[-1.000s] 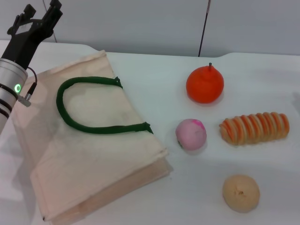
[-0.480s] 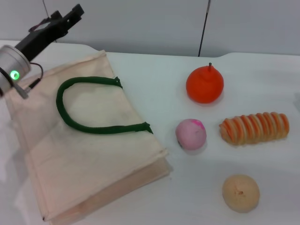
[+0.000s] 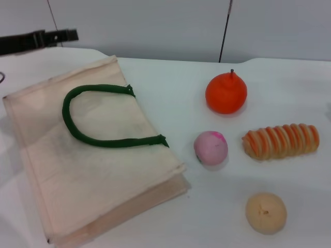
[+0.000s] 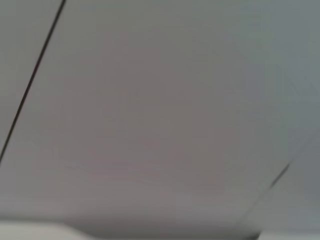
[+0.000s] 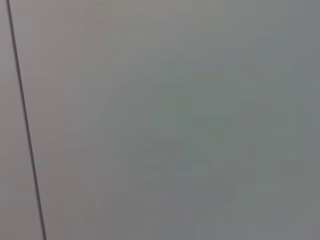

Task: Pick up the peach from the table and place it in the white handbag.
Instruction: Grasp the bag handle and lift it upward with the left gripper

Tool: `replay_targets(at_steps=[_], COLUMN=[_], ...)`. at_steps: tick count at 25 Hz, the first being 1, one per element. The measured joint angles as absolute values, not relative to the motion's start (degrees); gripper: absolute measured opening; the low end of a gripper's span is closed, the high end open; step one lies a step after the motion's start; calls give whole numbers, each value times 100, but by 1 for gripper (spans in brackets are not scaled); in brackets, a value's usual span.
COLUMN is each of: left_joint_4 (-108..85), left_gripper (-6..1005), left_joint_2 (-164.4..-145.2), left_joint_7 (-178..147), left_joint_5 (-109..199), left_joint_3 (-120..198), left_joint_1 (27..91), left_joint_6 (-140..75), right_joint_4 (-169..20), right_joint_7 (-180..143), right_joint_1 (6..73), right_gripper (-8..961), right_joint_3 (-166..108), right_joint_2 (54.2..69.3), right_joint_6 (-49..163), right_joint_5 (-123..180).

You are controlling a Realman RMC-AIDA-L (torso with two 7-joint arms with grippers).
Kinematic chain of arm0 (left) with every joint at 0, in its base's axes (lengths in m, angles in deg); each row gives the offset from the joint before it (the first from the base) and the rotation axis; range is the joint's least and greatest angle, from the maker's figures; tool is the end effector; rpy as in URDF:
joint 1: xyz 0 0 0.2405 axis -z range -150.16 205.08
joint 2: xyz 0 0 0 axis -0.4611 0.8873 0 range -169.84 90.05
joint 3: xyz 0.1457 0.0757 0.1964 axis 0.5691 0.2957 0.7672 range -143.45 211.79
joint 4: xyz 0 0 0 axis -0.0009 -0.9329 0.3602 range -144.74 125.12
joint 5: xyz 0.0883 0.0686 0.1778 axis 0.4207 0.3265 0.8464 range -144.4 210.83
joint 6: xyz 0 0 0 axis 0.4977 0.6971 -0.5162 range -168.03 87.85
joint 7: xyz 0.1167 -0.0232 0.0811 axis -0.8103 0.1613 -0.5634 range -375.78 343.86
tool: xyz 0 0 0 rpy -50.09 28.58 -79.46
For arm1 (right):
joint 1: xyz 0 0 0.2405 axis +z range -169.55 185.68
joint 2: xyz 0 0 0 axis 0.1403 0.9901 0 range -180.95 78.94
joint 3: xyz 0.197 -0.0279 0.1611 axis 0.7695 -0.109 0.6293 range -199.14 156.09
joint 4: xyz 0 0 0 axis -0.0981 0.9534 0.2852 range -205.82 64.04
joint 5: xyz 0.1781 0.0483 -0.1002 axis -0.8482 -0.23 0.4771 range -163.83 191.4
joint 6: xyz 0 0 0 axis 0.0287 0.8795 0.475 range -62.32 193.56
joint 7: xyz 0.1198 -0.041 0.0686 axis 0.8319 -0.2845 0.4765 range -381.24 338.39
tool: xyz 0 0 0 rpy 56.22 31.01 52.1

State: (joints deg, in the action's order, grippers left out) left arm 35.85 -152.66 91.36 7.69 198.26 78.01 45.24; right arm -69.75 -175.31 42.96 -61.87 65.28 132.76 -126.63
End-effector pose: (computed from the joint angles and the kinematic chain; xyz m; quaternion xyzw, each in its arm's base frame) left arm -0.2839 0.4091 0.1217 -0.7807 -0.4739 -0.2711 0.3041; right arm 0.3194 0.3779 0.0256 -0.6652 0.2775 0.3682 0.5873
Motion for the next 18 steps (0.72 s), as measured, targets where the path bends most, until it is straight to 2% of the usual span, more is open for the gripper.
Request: replay_targets(at_steps=[7,18], left_joint_4=[4002,3573], left_gripper=[866,867], left_joint_2=[-15191,-15184], left_joint_7=[9637,9654], left_joint_5=[2438,3094], left_joint_3=[19826,19826], left_joint_1=[8095,8234], left_joint_6=[4687,4356], right_joint_4=[-6997,-6994], right_joint_7=[-17526,-17522], right_joint_1=[4287,4298], right_gripper=[895,895], right_joint_3=[-6187,-6186], right_joint_2=[6519,6518], right_joint_6=[13276,13277], right_joint_5=[-12660,-12655])
